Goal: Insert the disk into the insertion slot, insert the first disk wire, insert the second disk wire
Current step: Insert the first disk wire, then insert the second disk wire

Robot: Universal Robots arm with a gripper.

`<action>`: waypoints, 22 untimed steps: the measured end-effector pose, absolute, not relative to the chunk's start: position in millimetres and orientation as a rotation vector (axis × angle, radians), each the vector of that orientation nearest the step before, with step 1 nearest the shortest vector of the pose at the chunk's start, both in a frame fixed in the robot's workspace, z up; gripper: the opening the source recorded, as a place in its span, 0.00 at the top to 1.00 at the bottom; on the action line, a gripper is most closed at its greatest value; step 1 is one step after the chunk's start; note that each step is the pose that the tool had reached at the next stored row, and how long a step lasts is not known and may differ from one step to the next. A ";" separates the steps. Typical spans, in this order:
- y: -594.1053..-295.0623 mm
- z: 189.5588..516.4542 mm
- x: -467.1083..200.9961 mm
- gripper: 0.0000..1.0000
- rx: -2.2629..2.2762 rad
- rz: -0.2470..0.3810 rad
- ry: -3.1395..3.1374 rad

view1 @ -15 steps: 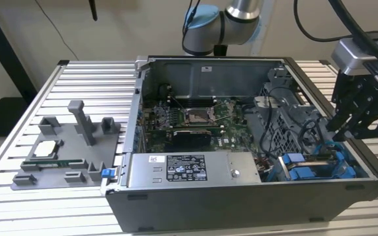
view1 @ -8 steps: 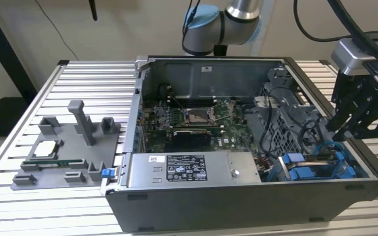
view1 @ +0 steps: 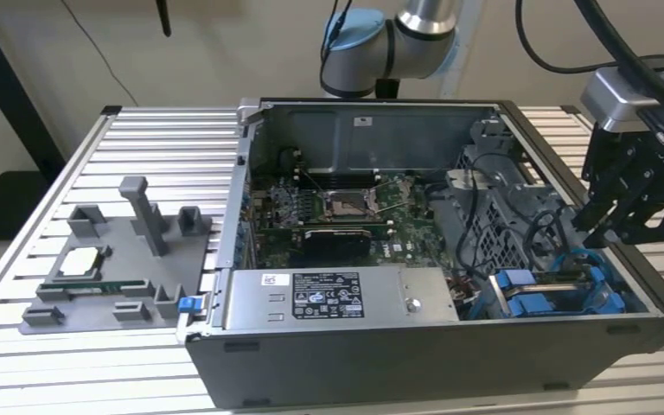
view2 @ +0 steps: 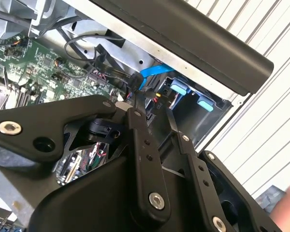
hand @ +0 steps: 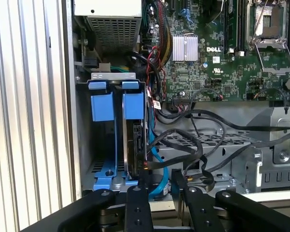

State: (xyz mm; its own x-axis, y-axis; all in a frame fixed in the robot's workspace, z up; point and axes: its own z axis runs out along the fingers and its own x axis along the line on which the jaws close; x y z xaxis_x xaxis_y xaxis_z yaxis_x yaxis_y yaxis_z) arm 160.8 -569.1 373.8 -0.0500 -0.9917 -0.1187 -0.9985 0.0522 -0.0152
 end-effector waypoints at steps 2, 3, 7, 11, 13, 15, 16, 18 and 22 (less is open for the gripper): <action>-569.0 373.8 160.9 0.00 -2.096 0.108 2.206; -569.0 373.8 160.8 0.00 -2.096 0.108 2.206; -568.6 374.5 162.6 0.00 -2.087 0.123 2.196; -568.6 374.7 170.9 0.00 -2.071 0.150 2.181; -568.6 372.4 175.4 0.00 -2.071 0.151 2.180; -568.6 368.7 175.7 0.00 -2.071 0.151 2.180; -568.3 367.4 175.7 0.00 -2.071 0.151 2.181; -567.2 366.7 175.7 0.00 -2.066 0.150 2.185; -566.8 366.6 175.8 0.00 -2.064 0.150 2.187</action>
State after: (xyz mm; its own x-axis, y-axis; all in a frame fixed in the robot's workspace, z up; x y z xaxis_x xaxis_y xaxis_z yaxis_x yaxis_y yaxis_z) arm 175.8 -566.8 366.6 -0.0558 -0.9850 -0.1630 -0.9981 0.0594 -0.0174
